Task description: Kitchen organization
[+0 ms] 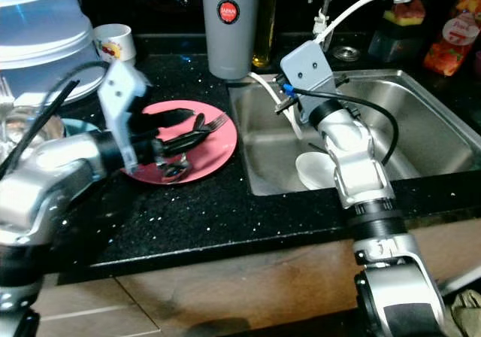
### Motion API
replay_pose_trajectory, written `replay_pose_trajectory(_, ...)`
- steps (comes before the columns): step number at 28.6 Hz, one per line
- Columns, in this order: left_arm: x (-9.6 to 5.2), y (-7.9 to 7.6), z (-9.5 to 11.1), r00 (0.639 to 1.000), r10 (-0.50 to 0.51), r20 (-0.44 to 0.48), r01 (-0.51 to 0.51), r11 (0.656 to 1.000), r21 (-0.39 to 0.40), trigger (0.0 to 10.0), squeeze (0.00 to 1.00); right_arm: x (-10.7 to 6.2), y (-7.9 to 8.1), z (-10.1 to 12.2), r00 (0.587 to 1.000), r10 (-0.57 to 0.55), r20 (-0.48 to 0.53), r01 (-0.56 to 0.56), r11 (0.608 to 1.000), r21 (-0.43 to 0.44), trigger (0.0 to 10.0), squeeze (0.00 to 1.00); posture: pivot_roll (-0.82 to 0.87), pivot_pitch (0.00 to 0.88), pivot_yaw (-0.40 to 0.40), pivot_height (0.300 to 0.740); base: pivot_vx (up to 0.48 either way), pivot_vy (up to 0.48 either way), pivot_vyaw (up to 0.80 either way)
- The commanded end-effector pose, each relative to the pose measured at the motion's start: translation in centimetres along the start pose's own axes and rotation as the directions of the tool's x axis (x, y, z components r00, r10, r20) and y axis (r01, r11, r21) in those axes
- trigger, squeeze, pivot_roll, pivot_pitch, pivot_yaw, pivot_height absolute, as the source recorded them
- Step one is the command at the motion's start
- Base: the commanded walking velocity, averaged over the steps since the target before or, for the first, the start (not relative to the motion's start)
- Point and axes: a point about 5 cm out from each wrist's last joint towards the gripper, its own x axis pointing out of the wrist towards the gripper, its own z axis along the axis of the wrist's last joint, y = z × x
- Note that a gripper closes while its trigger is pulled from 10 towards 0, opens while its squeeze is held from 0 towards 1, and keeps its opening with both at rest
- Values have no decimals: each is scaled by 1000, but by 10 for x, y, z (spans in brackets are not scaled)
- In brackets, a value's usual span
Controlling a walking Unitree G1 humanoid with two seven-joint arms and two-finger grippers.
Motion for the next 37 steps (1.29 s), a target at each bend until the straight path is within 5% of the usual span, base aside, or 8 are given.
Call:
replay_pose_trajectory(1, 11, -4, -12, 998, -18, -64, 16, 1000, -24, 10000, 0, -4, 3, -14, 997, 23, -74, -25, 999, -30, 0, 0, 29, 91, -31, 740, 0, 0, 0)
replay_pose_trajectory(15, 36, -16, -10, 987, -114, -113, 108, 992, -64, 10000, 0, -15, 16, -41, 967, 111, -231, -133, 988, -84, 0, 0, 27, 100, -27, 740, 0, 0, 0)
replay_pose_trajectory(21, 45, -21, -9, 969, -190, -158, 181, 981, -69, 10000, 0, -24, 33, -62, 918, 205, -340, -221, 975, -11, 0, 0, 29, 101, -26, 740, 0, 0, 0)
replay_pose_trajectory(36, 47, -20, -9, 956, -217, -199, 206, 976, -74, 10000, 0, -30, 41, -68, 881, 263, -395, -276, 961, 25, 0, 0, 34, 99, -23, 740, 0, 0, 0)
replay_pose_trajectory(37, 47, -20, -9, 954, -219, -203, 208, 975, -75, 10000, 0, -30, 42, -68, 879, 267, -395, -280, 960, 27, 1059, 0, 34, 99, -23, 740, 0, 0, 0)
